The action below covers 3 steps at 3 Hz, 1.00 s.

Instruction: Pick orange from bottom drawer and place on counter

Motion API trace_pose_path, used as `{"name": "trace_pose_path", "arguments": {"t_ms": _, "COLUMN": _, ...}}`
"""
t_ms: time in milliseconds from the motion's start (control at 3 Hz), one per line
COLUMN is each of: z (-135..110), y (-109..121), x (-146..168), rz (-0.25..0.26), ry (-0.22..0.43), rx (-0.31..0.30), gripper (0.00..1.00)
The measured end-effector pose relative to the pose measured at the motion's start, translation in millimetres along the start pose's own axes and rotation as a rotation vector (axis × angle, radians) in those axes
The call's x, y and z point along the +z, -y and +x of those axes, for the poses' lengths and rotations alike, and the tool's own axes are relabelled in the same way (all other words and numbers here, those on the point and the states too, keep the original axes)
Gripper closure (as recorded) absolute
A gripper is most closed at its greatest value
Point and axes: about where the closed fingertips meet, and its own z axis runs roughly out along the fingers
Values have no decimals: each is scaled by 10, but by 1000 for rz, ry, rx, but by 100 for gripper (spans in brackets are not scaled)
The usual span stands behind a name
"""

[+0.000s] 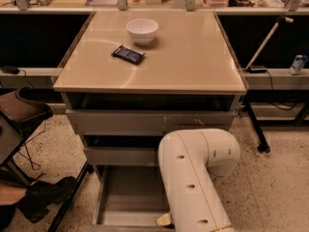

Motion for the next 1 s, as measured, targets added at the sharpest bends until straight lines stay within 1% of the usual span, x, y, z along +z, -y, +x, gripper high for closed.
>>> {"name": "trace_pose_path", "arguments": {"t_ms": 333, "z": 0, "y": 0, "x": 0, "rz": 0, "ry": 0, "rx": 0, "gripper": 18}}
{"name": "trace_pose_path", "arguments": {"t_ms": 1000, "z": 0, "y": 0, "x": 0, "rz": 0, "ry": 0, "rx": 0, "gripper": 65}}
